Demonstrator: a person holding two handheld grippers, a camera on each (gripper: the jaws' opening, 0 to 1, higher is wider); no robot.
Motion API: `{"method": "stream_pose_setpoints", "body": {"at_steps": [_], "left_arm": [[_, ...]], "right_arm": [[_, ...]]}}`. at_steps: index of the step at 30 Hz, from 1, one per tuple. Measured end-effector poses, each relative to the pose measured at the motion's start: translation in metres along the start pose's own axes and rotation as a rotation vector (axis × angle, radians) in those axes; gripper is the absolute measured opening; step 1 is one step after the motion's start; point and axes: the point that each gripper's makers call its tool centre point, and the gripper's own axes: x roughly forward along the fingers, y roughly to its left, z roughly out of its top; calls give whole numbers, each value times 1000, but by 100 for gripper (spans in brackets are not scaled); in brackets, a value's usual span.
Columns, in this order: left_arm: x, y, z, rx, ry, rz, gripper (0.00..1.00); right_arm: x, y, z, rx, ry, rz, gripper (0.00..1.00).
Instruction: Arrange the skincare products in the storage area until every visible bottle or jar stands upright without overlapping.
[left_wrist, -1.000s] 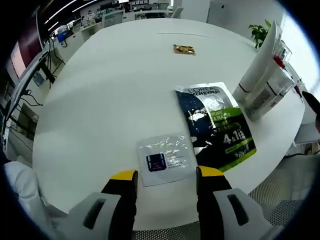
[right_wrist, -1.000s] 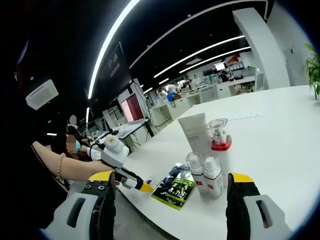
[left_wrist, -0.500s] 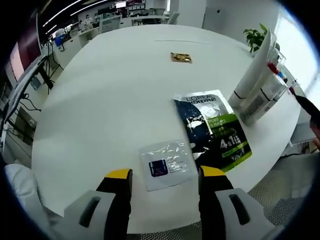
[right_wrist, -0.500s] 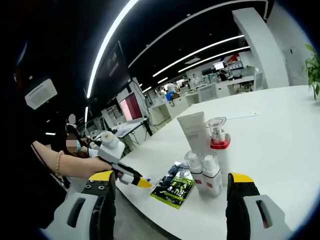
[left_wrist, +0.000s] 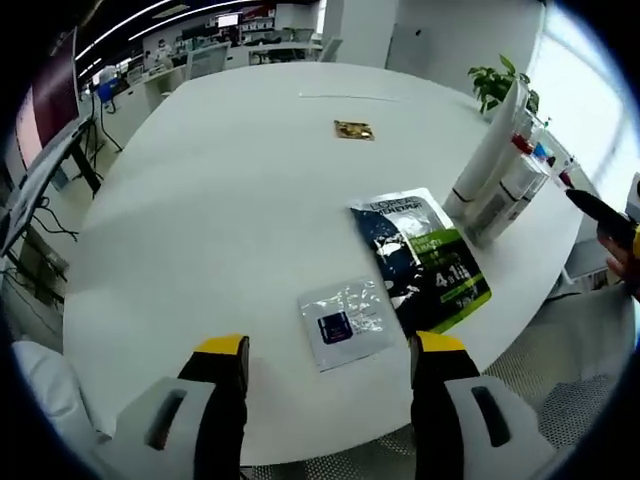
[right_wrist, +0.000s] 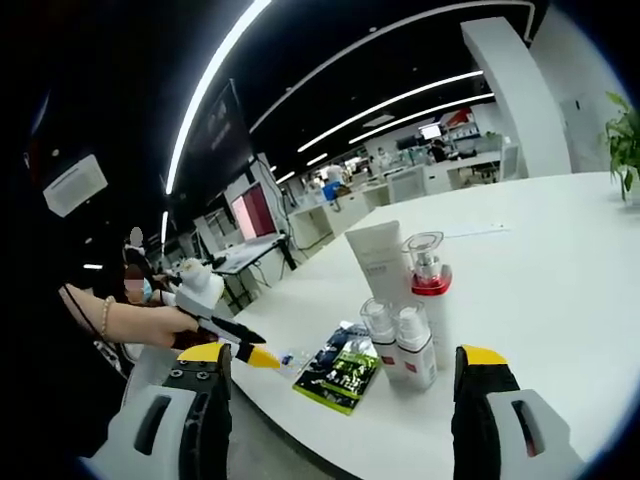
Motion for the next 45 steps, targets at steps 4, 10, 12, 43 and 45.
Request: {"method": "stream_pose_setpoints", "body": {"at_steps": [4,10,12,43,45], "left_arm": [[-8,5,7,31,-48,-26,71],[-19,7,13,53,-102,-66,75],[-23,8,15,61,-120,-78,76],[-69,15,22,135,-262,-235,99],[-71,16,22,135,-269,-242,99]], "right_arm": [[0,-3,0,-4,3,-16,97],[0,-5,0,-10,9,-32,97],[1,-6,-1,-13,12,-35,97],[2,-14,-5,-26,48,-72,98],[2,-14,-6,-26,50,-74,98]]}}
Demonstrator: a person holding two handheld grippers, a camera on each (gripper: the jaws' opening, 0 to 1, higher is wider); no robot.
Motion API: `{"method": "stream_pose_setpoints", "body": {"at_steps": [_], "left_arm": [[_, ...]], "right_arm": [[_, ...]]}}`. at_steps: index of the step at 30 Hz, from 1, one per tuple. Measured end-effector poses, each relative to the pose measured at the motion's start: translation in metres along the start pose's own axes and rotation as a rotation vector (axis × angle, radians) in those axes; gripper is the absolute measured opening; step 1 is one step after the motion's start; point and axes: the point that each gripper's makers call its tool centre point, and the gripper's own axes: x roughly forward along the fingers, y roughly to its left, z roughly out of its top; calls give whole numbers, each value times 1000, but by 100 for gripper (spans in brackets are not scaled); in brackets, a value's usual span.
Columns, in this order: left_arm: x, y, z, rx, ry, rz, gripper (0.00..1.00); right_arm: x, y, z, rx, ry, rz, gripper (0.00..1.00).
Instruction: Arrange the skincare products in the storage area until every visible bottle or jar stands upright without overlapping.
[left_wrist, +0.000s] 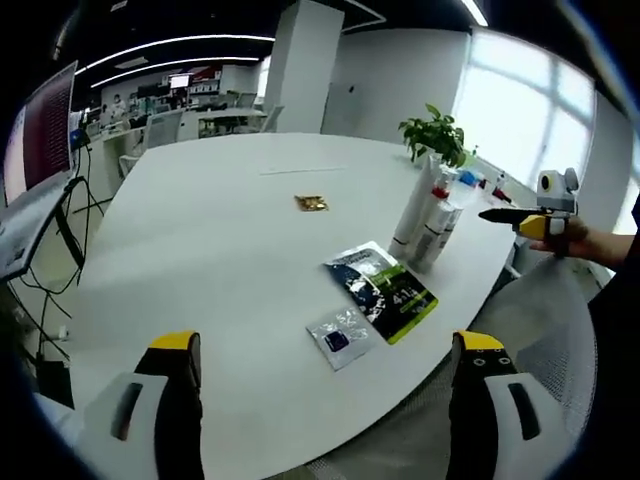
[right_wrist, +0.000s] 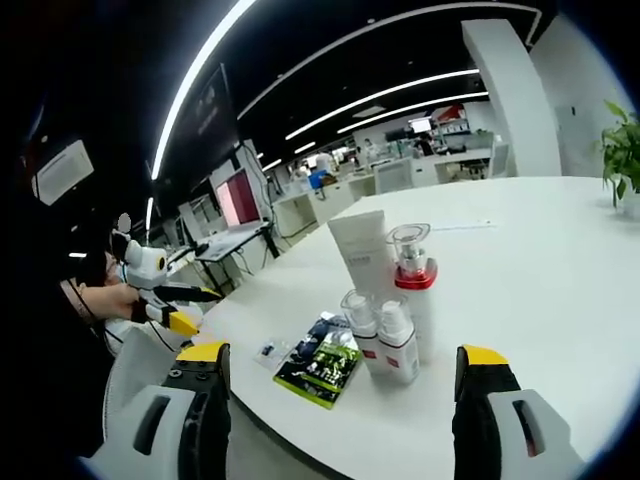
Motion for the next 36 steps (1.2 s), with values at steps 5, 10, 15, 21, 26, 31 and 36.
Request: {"method": "stream_pose_setpoints", "body": {"at_steps": [5,10,15,21,26,31,36], "left_arm": [[-5,2,0,-2,-7,-7,99],[-8,3,-4,-8,-9,-16,99],[-7,4,-6,-17,-4,-17,98],[-3,5,-3,-10,10,-23,98],[-1,6,2,-16,8,-23,97],[2,8,5,-29,14,-20,93],[10,7,13,-42,21,-23,92]], "right_arm": [[0,-1,0,1,4,-6,98],[1,-2,-1,3,7,-9,98],[2,-2,-2,3,13,-13,98],[2,-5,-2,6,16,-22,98],[2,-5,-3,9,20,-19,98],[3,-4,-5,10,26,-15,98],[1,-4,-4,15,19,-15,98]]}}
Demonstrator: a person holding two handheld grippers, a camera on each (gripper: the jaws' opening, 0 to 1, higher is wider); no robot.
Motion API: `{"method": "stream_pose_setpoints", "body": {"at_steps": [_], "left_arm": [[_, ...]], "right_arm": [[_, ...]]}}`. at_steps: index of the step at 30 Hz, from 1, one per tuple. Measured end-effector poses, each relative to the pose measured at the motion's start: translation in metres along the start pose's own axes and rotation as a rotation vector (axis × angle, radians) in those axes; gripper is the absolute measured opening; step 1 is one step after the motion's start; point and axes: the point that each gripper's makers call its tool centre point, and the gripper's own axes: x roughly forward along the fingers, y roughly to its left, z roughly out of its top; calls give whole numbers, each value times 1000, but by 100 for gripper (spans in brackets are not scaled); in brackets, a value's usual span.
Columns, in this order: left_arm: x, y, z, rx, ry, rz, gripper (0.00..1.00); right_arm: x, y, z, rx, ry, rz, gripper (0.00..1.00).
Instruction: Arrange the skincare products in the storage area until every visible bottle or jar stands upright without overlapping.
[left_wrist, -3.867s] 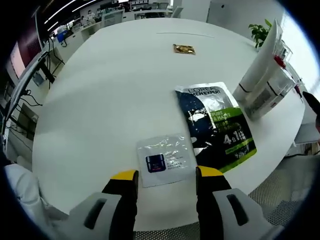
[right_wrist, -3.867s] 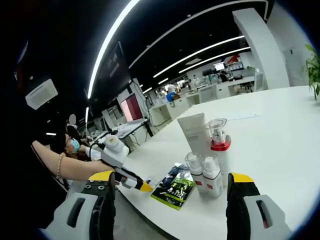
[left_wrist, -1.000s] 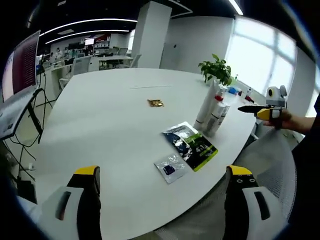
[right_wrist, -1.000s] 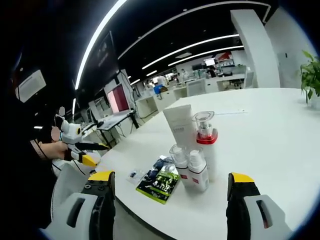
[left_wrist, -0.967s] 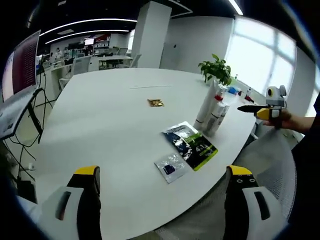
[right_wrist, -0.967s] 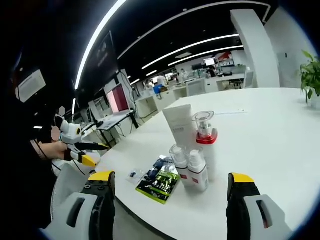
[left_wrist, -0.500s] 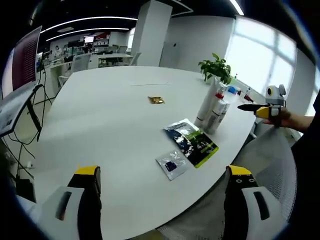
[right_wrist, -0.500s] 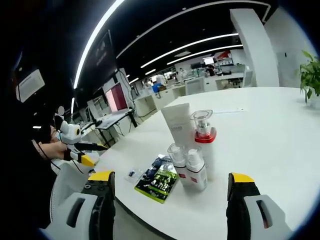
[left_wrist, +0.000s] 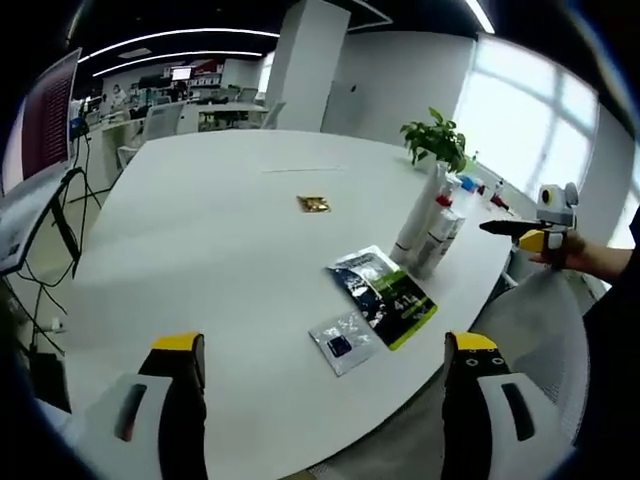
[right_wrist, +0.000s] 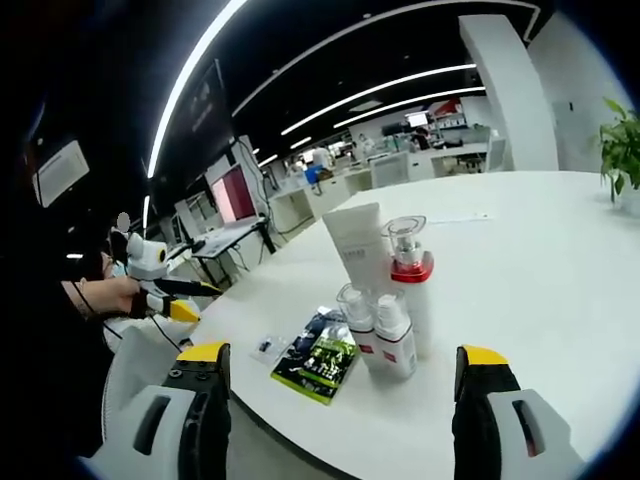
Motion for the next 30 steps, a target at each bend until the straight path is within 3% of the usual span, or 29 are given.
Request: {"method": "stream_pose_setpoints", "body": {"at_steps": [7,22,30], "left_arm": [[19,-2,23,-23,17,0,88],[74,-9,42,25,184,0,80],[101,-20,60,44,219,-14,74]], "right_arm": [[0,2,1,5,-7,5,98],[-1,-1,5,17,-28,-8,96],[-1,-3,6,28,-34,-8,96]]}}
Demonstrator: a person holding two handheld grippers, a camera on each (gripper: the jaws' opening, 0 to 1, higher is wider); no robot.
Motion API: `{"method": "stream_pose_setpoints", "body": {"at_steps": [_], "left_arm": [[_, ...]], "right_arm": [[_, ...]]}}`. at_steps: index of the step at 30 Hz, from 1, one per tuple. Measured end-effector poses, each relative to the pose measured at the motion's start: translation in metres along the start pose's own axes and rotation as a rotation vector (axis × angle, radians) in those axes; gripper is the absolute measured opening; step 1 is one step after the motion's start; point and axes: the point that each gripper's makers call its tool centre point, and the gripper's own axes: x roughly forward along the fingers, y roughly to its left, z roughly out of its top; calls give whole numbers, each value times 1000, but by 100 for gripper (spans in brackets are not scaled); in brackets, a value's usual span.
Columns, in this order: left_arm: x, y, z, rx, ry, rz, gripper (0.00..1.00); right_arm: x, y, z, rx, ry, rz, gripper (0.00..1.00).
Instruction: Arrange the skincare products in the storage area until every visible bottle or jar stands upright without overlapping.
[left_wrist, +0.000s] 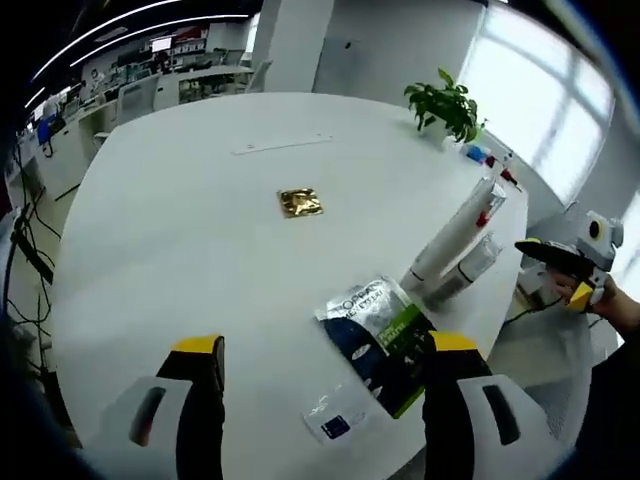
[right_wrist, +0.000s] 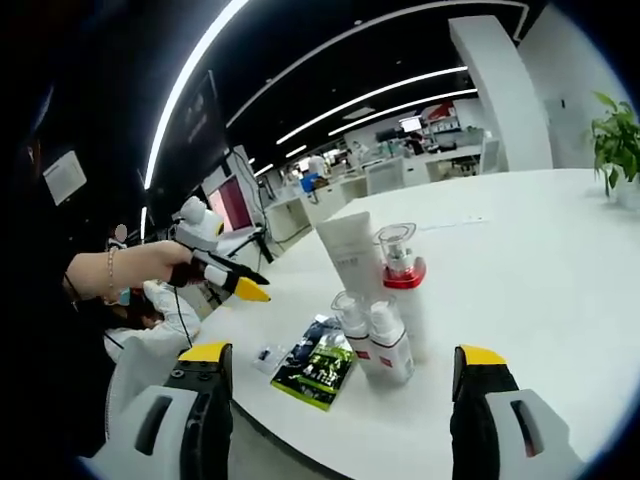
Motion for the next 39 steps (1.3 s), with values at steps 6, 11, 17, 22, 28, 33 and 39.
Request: {"method": "stream_pose_setpoints", "body": {"at_steps": [6,11,17,22,28,33,39], "left_arm": [[18,8,18,10,35,0,71],[37,9,31,-4,69,18,72],[64,15,52,-40,65,45,66],[84,17,62,-22,88,44,68],[106,20,77,-29,93,55,68],[125,23,87,-48,102,56,68],[144,29,99,-55,105,80,67]], "right_arm": [[0,-1,0,14,-2,-2,96],[0,-3,1,24,-10,-7,96],[0,-5,1,38,-11,-8,96],[0,-1,0,44,1,1,96],[-1,-2,-1,65,12,1,96],[-1,-2,-1,78,16,-1,95],[-1,-2,-1,98,20,0,96]]}}
